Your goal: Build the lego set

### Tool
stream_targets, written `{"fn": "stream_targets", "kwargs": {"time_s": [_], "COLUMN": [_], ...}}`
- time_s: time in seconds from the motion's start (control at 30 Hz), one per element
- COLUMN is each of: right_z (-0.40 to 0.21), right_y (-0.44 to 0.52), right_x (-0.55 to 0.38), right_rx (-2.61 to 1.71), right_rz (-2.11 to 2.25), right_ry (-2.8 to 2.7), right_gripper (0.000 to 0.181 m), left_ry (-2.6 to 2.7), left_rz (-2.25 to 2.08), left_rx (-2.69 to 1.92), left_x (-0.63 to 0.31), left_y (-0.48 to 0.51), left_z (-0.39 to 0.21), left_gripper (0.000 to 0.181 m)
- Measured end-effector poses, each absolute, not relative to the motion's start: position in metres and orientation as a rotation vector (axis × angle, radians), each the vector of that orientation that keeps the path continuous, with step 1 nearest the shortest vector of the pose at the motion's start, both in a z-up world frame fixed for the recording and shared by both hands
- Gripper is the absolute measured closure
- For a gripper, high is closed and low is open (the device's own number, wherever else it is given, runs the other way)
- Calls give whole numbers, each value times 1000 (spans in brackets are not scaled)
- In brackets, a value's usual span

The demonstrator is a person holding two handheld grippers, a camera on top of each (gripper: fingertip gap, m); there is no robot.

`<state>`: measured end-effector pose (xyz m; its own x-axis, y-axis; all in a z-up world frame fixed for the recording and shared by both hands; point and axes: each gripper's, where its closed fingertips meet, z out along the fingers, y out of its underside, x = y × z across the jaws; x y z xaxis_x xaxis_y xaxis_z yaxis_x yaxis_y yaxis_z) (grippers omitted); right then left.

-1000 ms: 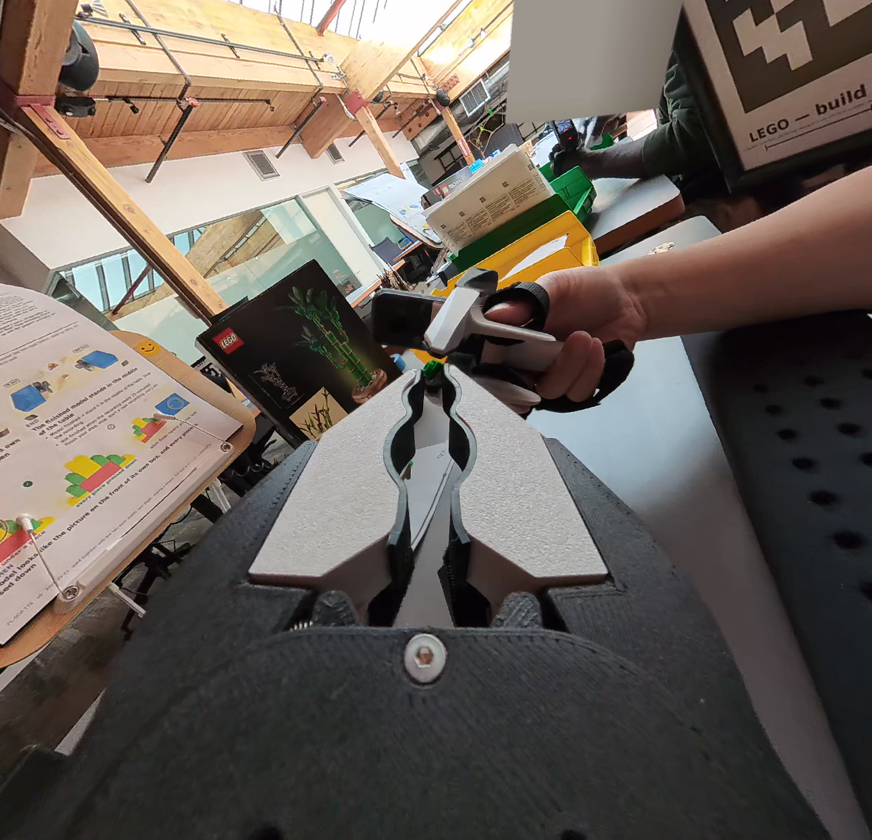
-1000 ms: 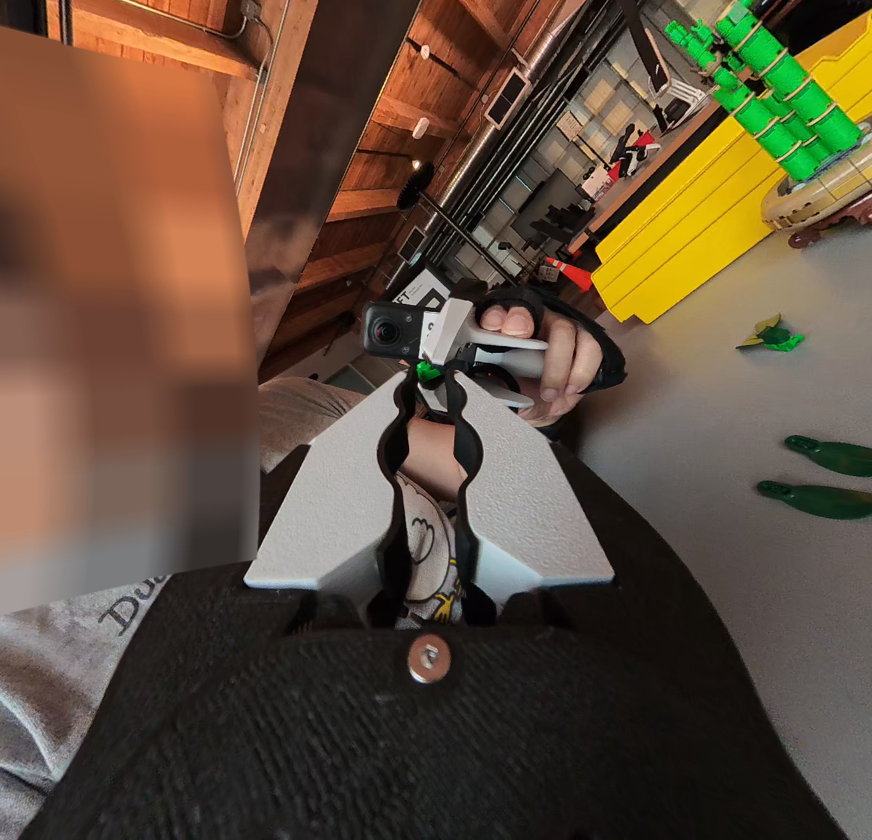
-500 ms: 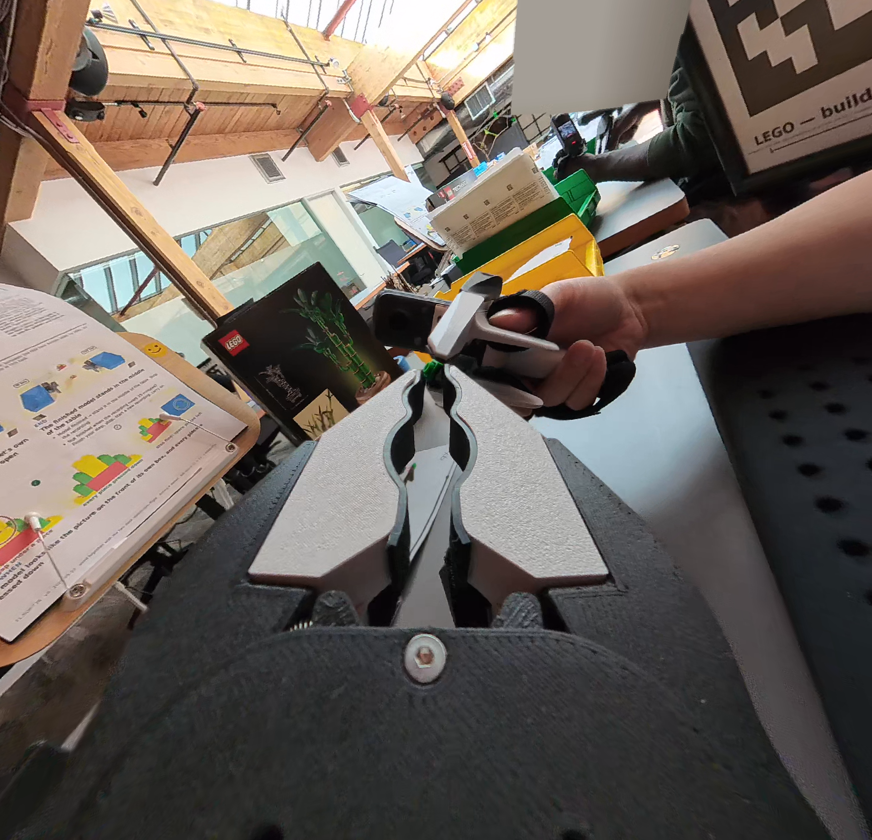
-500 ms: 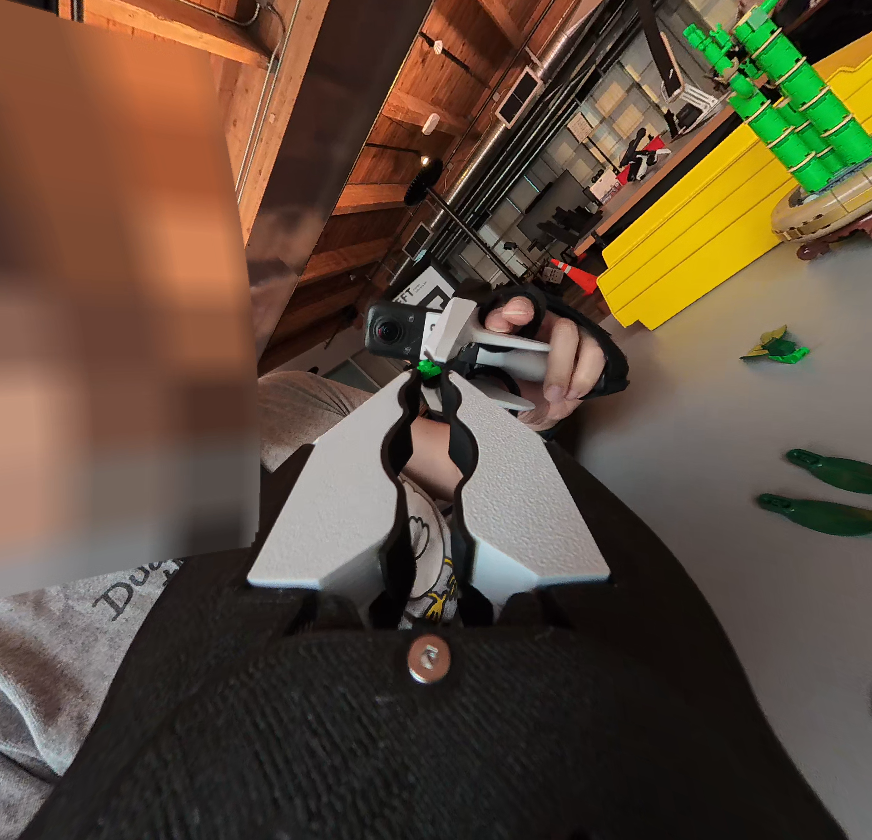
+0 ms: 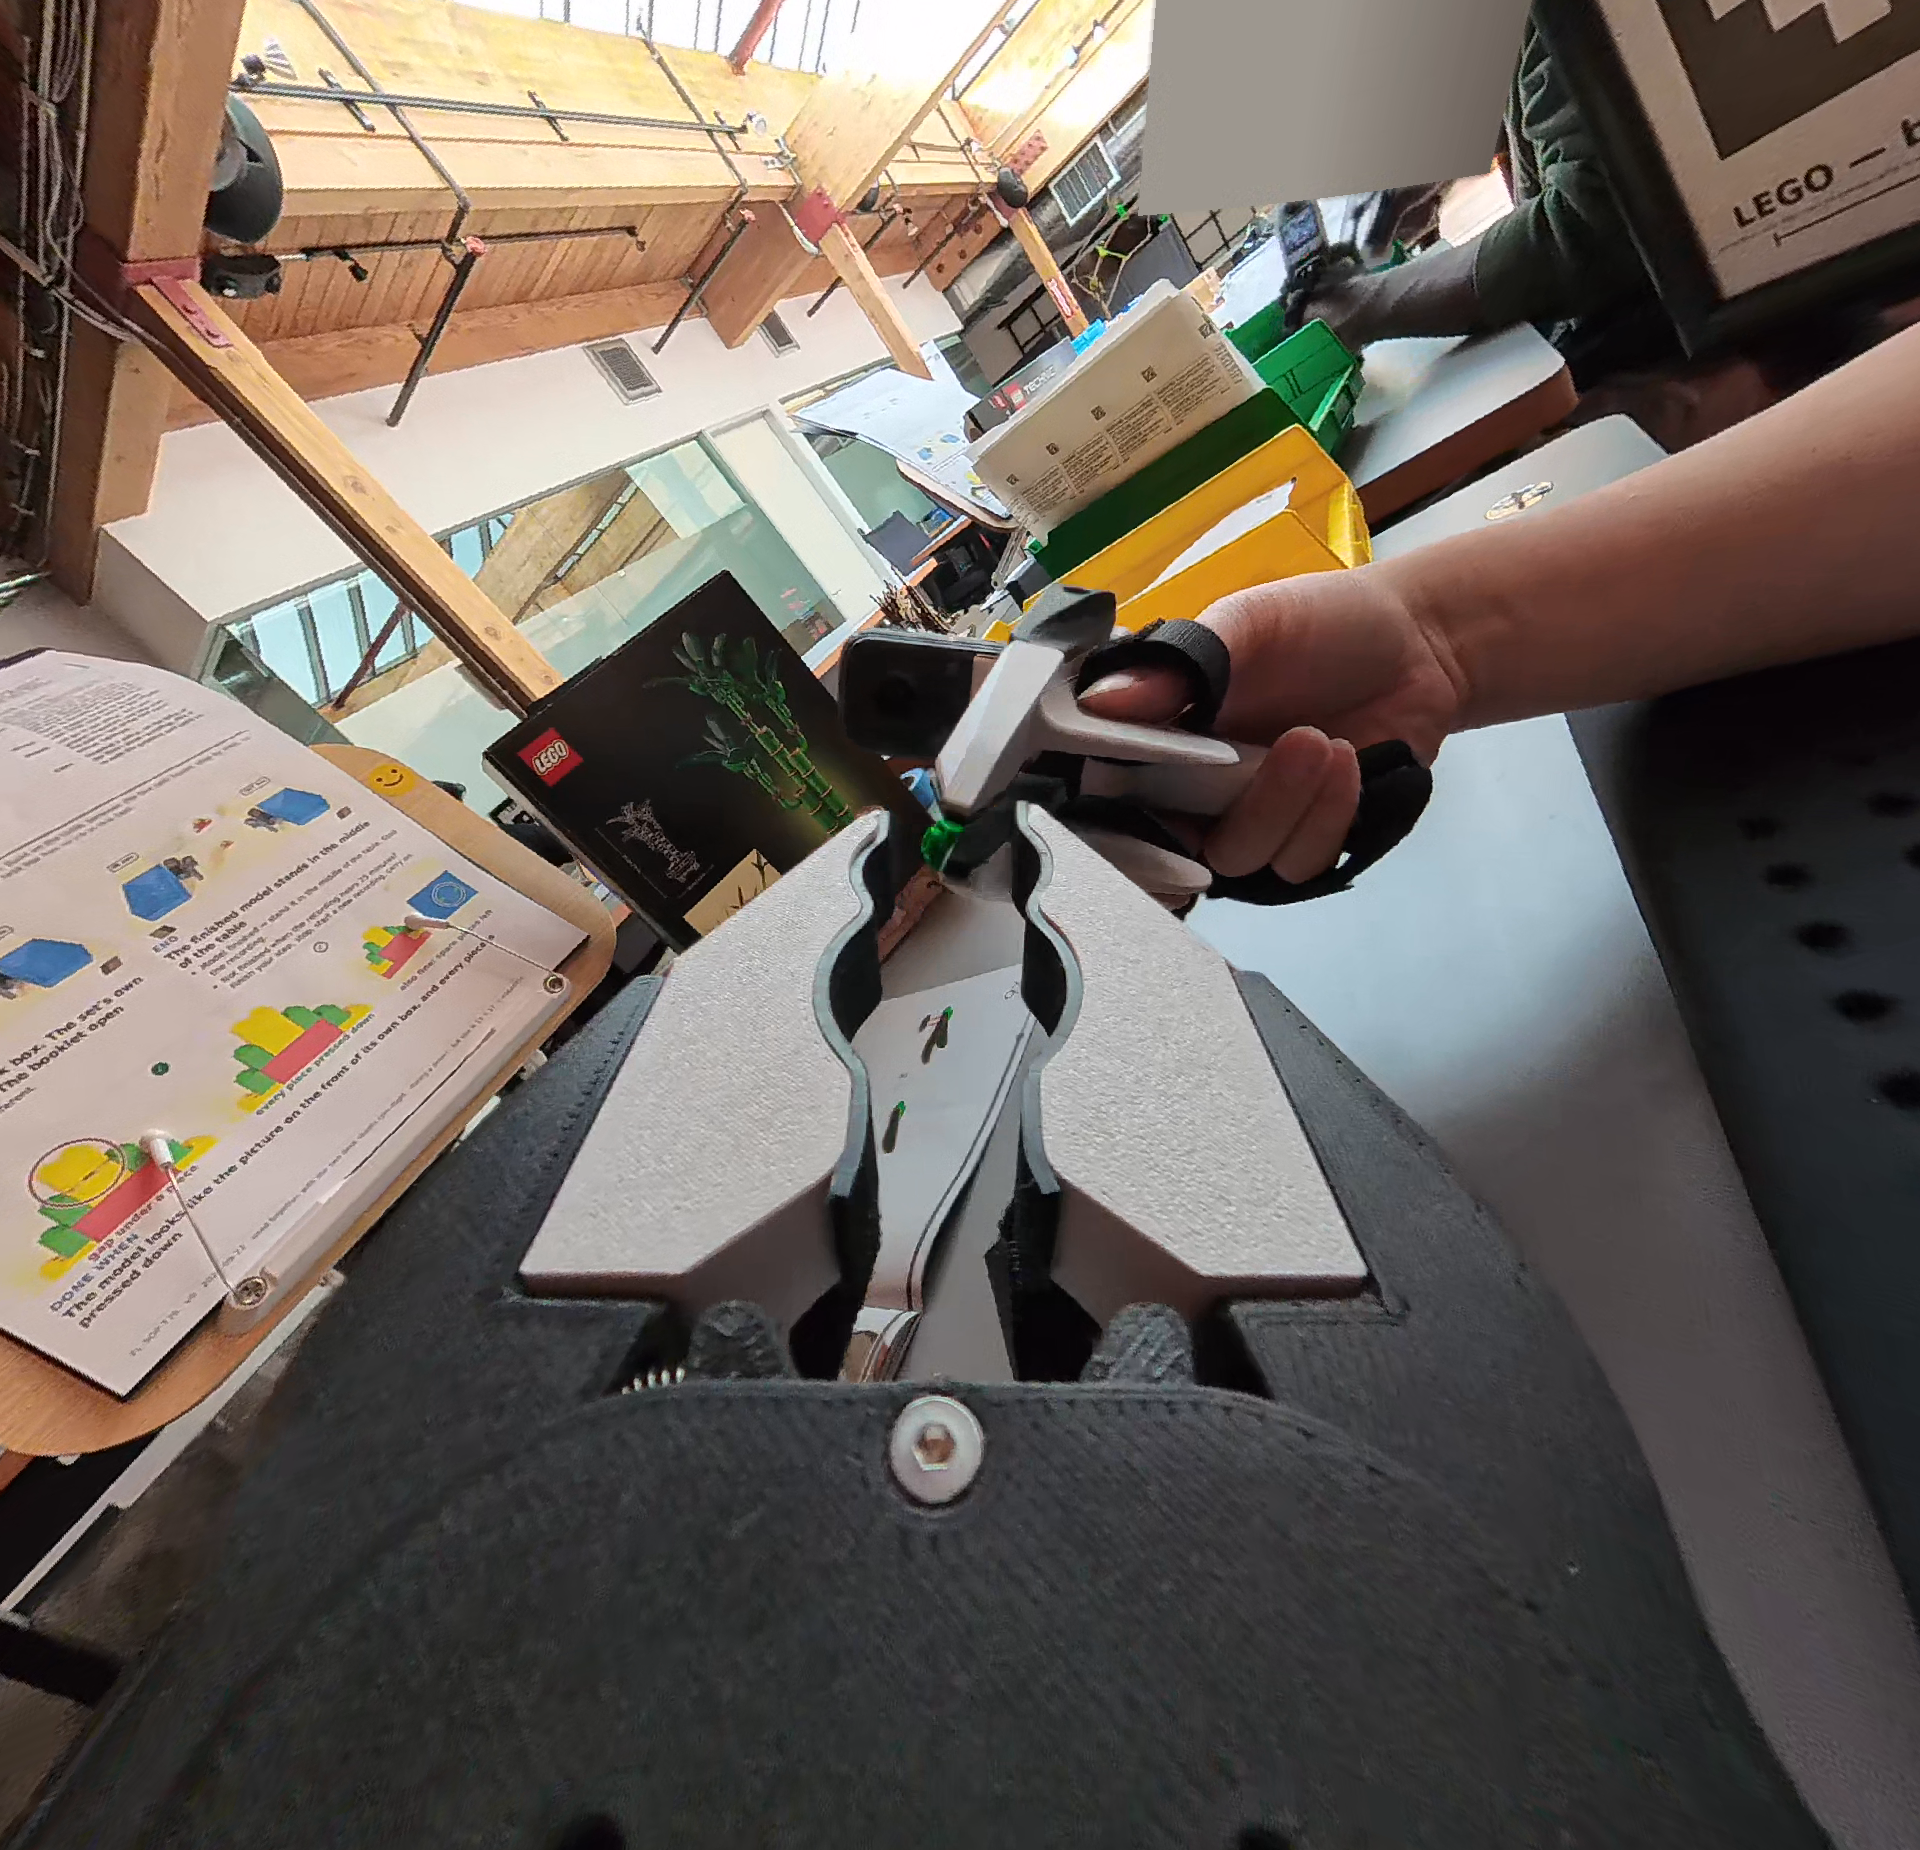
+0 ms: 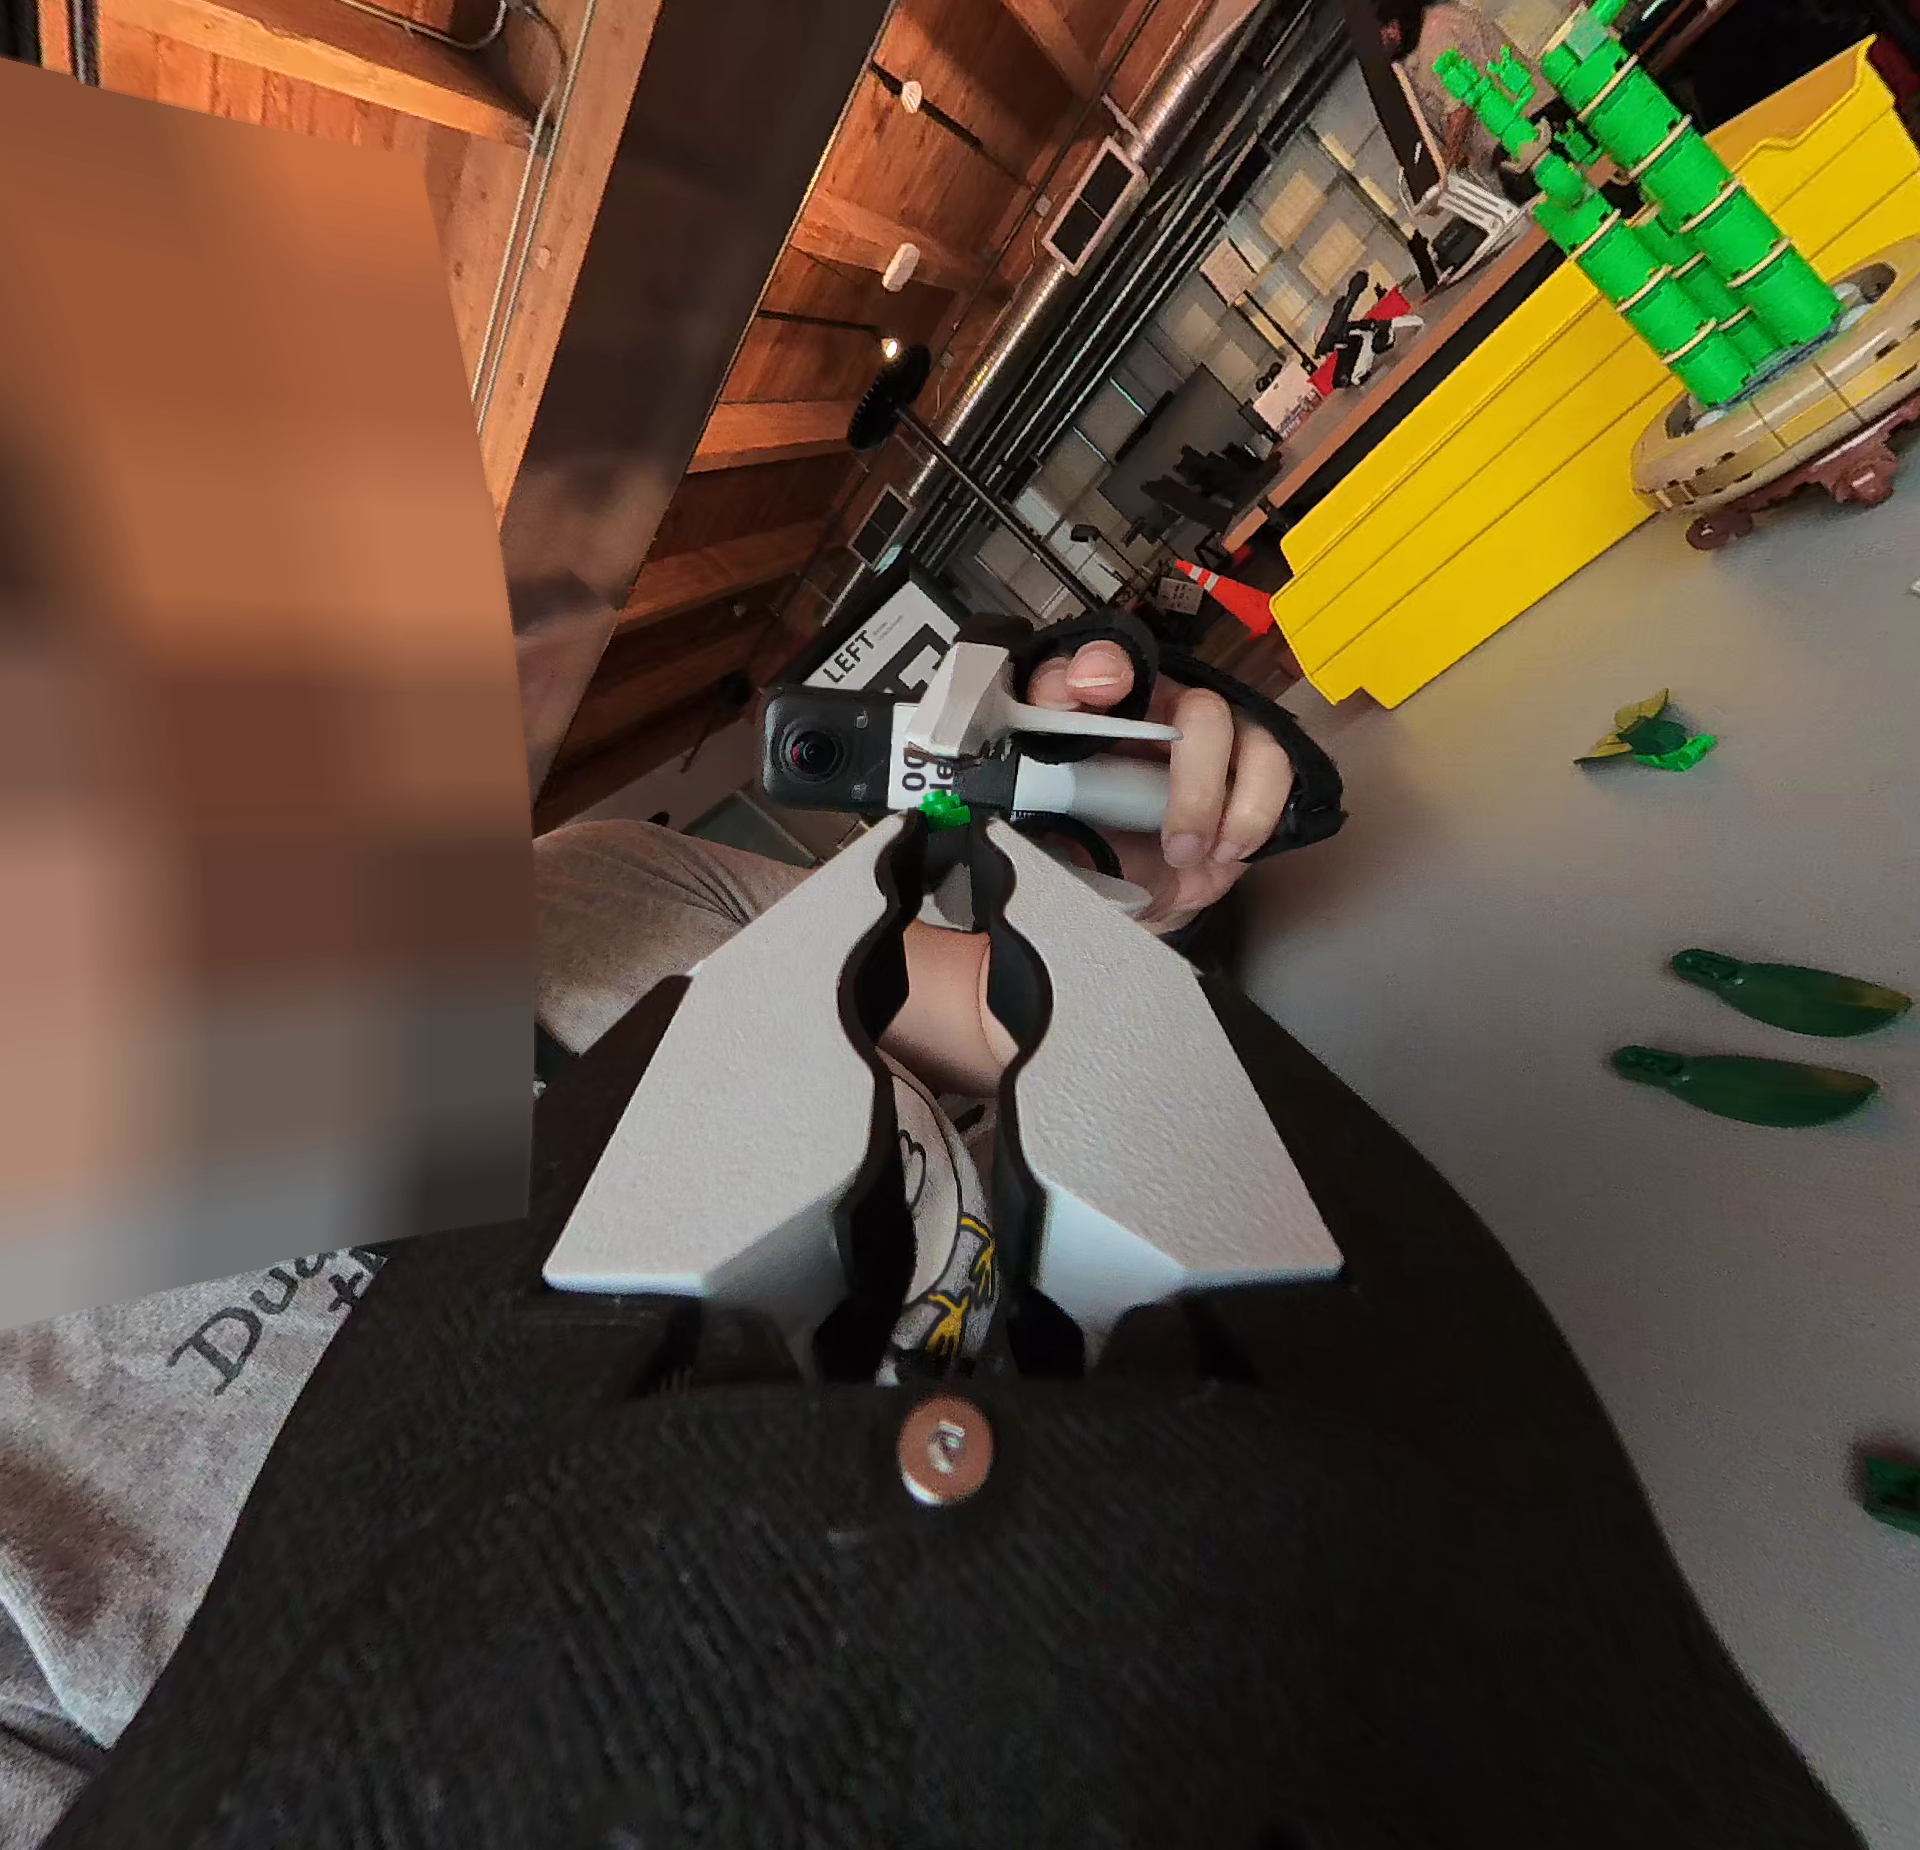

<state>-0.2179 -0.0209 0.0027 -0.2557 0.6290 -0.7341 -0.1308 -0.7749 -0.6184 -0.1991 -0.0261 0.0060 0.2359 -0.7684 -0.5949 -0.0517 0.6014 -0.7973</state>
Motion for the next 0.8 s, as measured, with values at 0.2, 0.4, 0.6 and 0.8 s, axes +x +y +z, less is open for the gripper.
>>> {"fn": "stream_targets", "kwargs": {"time_s": [0.2,0.4,0.6,0.8], "right_z": [-2,-2,3,11], "right_y": [-21,-23,-33,-39], "right_x": [-220,-220,-219,-217], "right_rx": [-1555,-1558,-1519,-1467], "right_rz": [2074,2029,2023,2113], "right_ry": [-602,-645,-732,-732], "right_gripper": [175,175,172,171], "left_ry": [1269,1302,1315,1306], "left_rz": [-533,-552,-659,-719], "left_rx": [-804,-800,-788,-772], "left_x": [-201,-200,-200,-201], "left_y": [-25,-29,-41,-47], "left_z": [4,1,5,10], "left_gripper": [166,174,177,178]}}
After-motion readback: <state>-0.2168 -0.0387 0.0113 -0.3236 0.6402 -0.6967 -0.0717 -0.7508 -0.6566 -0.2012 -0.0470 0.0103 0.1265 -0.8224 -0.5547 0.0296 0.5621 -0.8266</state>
